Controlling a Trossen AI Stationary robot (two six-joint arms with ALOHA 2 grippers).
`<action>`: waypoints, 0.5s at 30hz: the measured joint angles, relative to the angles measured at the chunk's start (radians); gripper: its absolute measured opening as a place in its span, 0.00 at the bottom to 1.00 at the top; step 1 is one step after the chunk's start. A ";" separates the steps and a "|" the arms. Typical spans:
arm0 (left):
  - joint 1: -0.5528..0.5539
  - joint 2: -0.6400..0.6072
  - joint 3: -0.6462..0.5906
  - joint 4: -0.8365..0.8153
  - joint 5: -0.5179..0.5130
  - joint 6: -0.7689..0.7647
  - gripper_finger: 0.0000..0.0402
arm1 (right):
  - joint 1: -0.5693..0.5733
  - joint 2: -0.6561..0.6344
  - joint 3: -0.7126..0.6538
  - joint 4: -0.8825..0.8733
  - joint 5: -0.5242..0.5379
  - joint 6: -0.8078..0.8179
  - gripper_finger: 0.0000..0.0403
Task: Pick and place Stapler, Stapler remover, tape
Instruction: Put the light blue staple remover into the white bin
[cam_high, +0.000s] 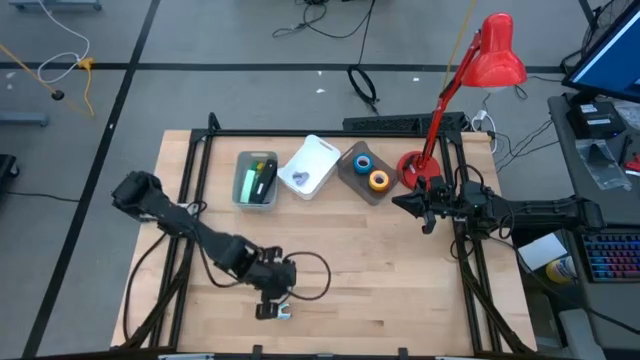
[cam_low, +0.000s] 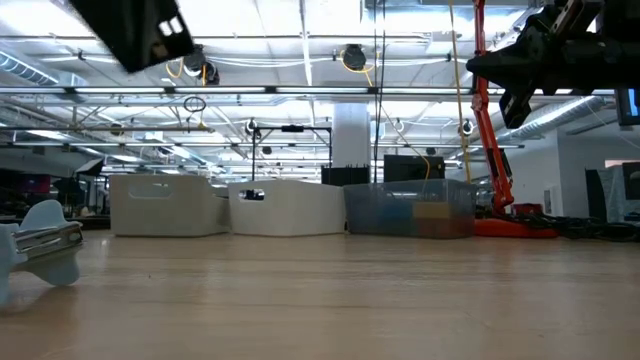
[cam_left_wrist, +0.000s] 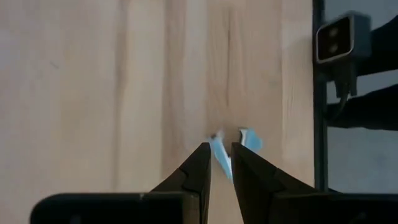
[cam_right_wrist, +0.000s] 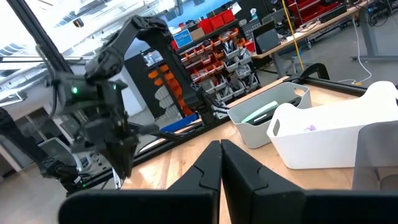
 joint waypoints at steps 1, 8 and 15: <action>-0.004 0.015 0.000 0.000 0.012 -0.023 0.17 | 0.000 0.000 0.000 0.000 0.000 0.000 0.00; -0.017 0.089 0.000 0.001 0.082 -0.120 0.17 | 0.000 0.000 0.000 0.000 0.000 0.002 0.00; -0.017 0.098 0.000 -0.001 0.045 -0.155 0.17 | 0.000 0.000 0.000 0.000 0.000 0.002 0.00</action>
